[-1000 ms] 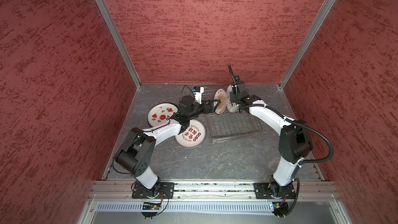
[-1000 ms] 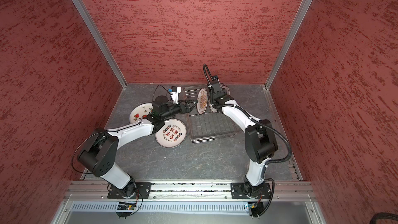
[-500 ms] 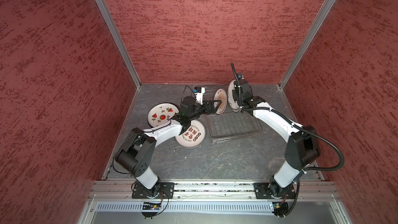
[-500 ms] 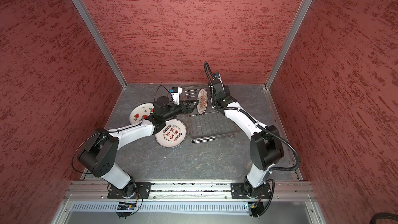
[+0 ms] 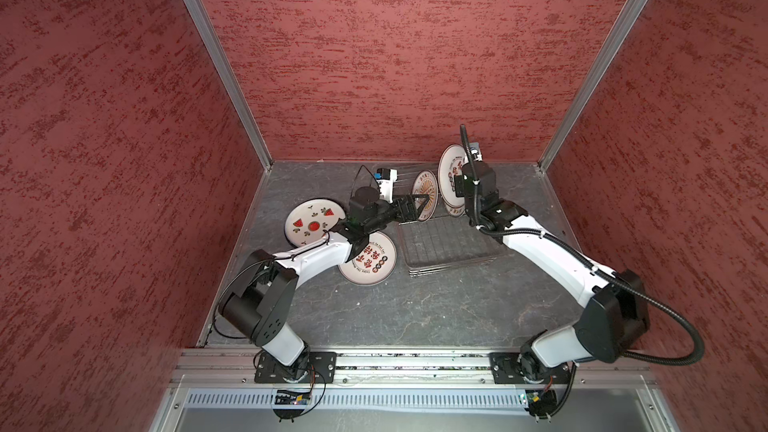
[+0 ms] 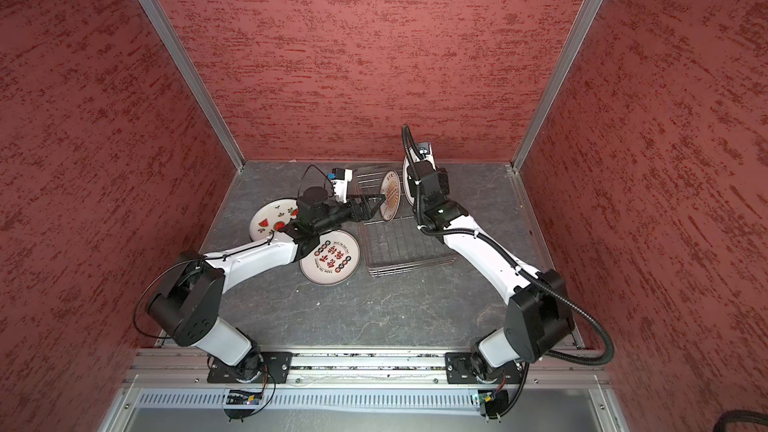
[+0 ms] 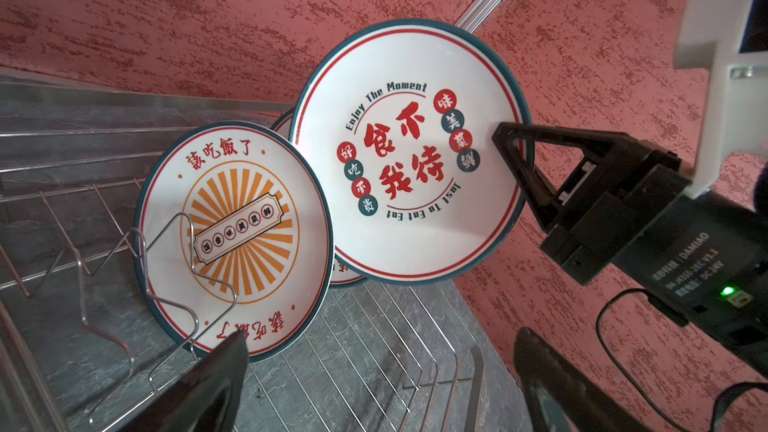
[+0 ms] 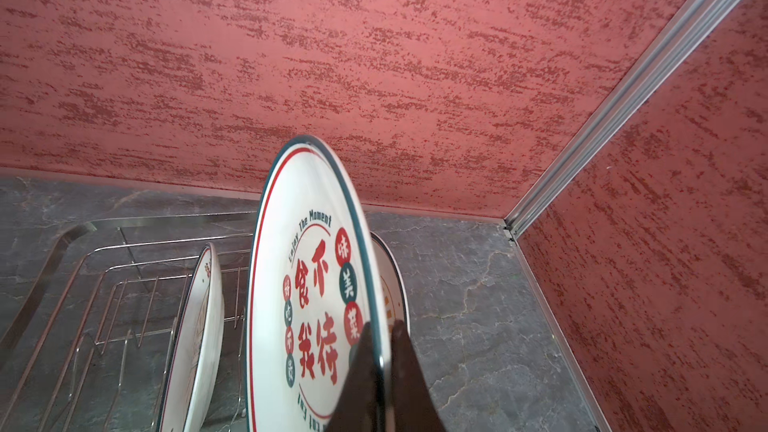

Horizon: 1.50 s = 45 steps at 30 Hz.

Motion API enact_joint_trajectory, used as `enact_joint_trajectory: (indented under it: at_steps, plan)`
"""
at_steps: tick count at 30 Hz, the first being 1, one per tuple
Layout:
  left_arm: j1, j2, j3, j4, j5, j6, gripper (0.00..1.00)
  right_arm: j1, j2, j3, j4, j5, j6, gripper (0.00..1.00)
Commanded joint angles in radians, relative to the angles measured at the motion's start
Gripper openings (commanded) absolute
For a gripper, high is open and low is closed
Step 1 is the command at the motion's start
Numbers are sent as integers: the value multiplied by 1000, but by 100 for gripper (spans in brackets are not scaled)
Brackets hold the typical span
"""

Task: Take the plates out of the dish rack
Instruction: 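Lift the red-text plate up out of the rack with the right gripper, then carry the plate toward the left gripper and grasp its rim with the left gripper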

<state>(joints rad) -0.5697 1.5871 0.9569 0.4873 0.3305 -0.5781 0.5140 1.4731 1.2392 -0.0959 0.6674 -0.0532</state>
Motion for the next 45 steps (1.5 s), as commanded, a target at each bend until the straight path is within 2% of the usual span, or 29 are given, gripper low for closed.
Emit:
enact_joint_trajectory:
  at_steps: [1, 7, 9, 16, 21, 25, 30, 35, 39, 42, 45]
  plan:
    - [-4, -41, -16, -1, -29, 31, 99, 1, -81, -22, 141, 44, -5, 0]
    - [-1, -85, -45, -27, -92, 53, 100, 3, -160, -92, 217, 30, 10, 0]
    - [2, -98, -54, -27, -102, 61, 99, 2, -188, -118, 241, -7, 22, 0]
    - [49, -190, -106, -18, -20, 120, 99, 1, -287, -210, 326, -209, 62, 0]
    - [125, -253, -165, 42, 78, 85, 99, -2, -334, -255, 373, -345, 113, 0]
    - [184, -273, -245, 156, 162, 15, 99, -19, -332, -261, 385, -489, 172, 0]
    - [186, -345, -328, 187, 104, 30, 99, -47, -284, -241, 399, -694, 292, 0]
    - [185, -383, -370, 193, 95, 12, 99, -58, -230, -235, 451, -894, 414, 0]
    - [166, -421, -393, 144, 27, 14, 99, -58, -198, -263, 515, -959, 479, 0]
    - [175, -418, -409, 126, 3, -44, 100, -58, -175, -293, 566, -989, 525, 0]
    - [172, -412, -435, 164, 1, -108, 91, -58, -155, -322, 615, -1038, 570, 0]
